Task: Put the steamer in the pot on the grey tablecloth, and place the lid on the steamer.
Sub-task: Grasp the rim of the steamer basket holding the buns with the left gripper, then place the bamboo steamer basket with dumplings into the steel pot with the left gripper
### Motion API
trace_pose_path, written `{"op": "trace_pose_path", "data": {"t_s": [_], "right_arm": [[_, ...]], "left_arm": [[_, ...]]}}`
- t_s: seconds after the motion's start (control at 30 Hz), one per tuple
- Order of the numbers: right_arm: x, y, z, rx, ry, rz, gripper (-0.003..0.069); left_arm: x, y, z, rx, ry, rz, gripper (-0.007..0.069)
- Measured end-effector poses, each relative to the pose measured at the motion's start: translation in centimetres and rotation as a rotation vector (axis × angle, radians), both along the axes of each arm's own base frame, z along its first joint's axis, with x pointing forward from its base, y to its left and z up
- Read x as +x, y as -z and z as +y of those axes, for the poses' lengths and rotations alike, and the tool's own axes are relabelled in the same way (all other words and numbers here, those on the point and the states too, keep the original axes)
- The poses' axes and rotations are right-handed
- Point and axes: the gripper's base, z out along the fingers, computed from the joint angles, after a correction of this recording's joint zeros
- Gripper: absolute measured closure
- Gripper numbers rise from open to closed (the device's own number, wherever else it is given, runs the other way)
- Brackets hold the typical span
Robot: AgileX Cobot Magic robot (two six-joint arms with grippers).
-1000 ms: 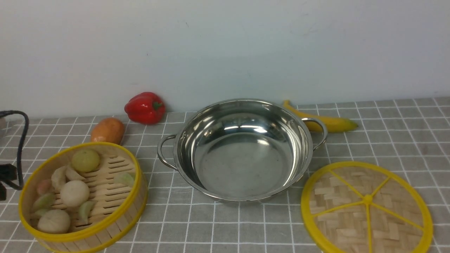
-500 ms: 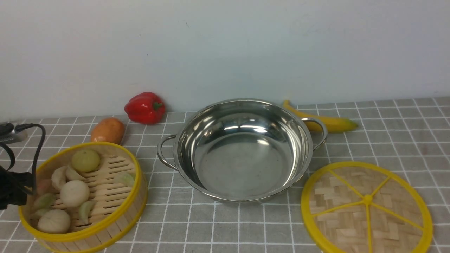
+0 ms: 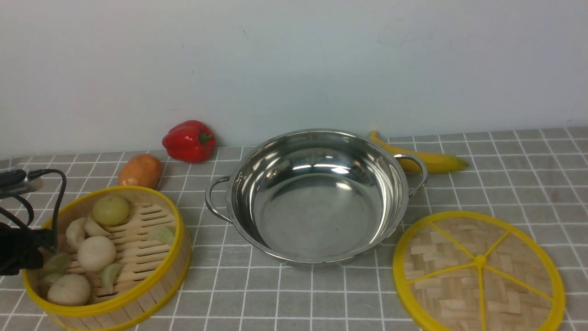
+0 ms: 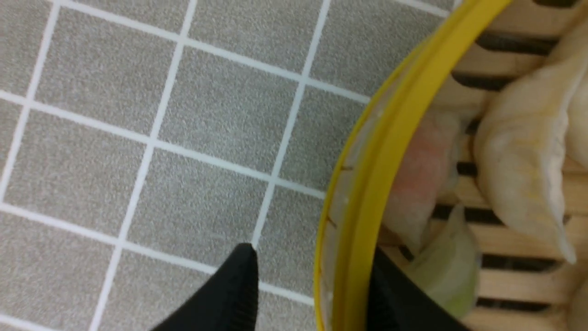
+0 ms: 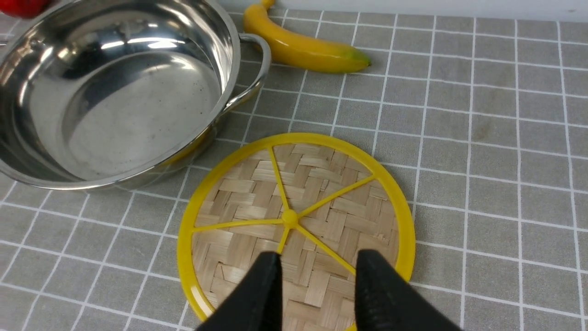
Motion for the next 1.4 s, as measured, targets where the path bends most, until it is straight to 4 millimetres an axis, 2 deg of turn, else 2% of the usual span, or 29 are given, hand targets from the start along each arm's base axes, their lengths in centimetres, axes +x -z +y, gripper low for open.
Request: {"op": "trace_pose_path", "data": {"t_s": [0.13,0.17,0.2,0.3,0.47,0.53,0.73,0.83,0.87,0.93,1.0,1.1,1.13,1.17,1.2,1.23,1.3,1.4], "right_arm": [[0.0,0.0,0.0,0.007,-0.001,0.001,0.0414],[0.0,0.0,0.1,0.011,-0.002,0.001,0.0414],[0.0,0.0,0.1,0.011,-0.002,0.001,0.0414],[0.0,0.0,0.2,0.024,-0.005,0.003,0.0414],[-0.1,0.0,0.4,0.05,-0.01,0.006,0.0414],[-0.1,0.0,0.4,0.058,-0.014,0.013,0.0415],[-0.2,0.1,0.4,0.059,-0.017,0.027,0.0415],[-0.3,0.2,0.5,0.058,-0.021,0.045,0.0415],[-0.3,0.2,0.5,0.058,-0.021,0.047,0.0415],[-0.3,0.2,0.5,0.059,-0.022,0.051,0.0415],[-0.4,0.3,0.5,0.06,-0.023,0.056,0.0415],[-0.4,0.2,0.6,0.076,-0.027,0.058,0.0415],[-0.4,0.2,0.7,0.089,-0.03,0.06,0.0415],[-0.4,0.2,0.8,0.096,-0.032,0.06,0.0415],[-0.4,0.2,0.8,0.096,-0.032,0.06,0.0415],[-0.4,0.2,0.9,0.11,-0.036,0.062,0.0415],[-0.5,0.1,1.0,0.13,-0.041,0.064,0.0415],[-0.5,0.1,1.1,0.147,-0.044,0.065,0.0415]], "left_arm": [[0.2,0.2,0.1,0.004,-0.008,-0.009,0.0448],[0.2,0.4,0.2,0.006,-0.01,-0.01,0.0495],[0.2,0.4,0.2,0.006,-0.011,-0.012,0.0501],[0.3,0.4,0.1,-0.004,-0.025,-0.021,0.059],[0.7,0.0,0.1,-0.053,-0.041,-0.019,0.0588],[1.1,-0.8,0.1,-0.086,-0.023,-0.001,0.0589],[2.6,-5.7,0.9,-0.09,0.042,-0.009,0.0589],[2.9,-10.0,1.7,-0.04,0.043,-0.025,0.0589],[3.0,-10.2,1.8,-0.037,0.043,-0.028,0.0589],[3.2,-12.7,1.8,-0.028,0.038,-0.044,0.0589],[4.0,-14.7,0.5,-0.026,0.074,-0.066,0.0589],[5.4,-16.0,-2.3,-0.017,0.158,-0.092,0.0589],[6.5,-16.4,-5.0,-0.015,0.235,-0.107,0.0589],[7.2,-16.6,-6.9,-0.017,0.285,-0.114,0.0589],[7.3,-16.6,-7.3,-0.019,0.296,-0.115,0.0589],[8.1,-16.4,-10.1,-0.027,0.362,-0.117,0.0589],[9.4,-15.8,-14.4,-0.04,0.448,-0.132,0.0589],[11.1,-14.6,-19.2,-0.054,0.533,-0.148,0.0589]]}}
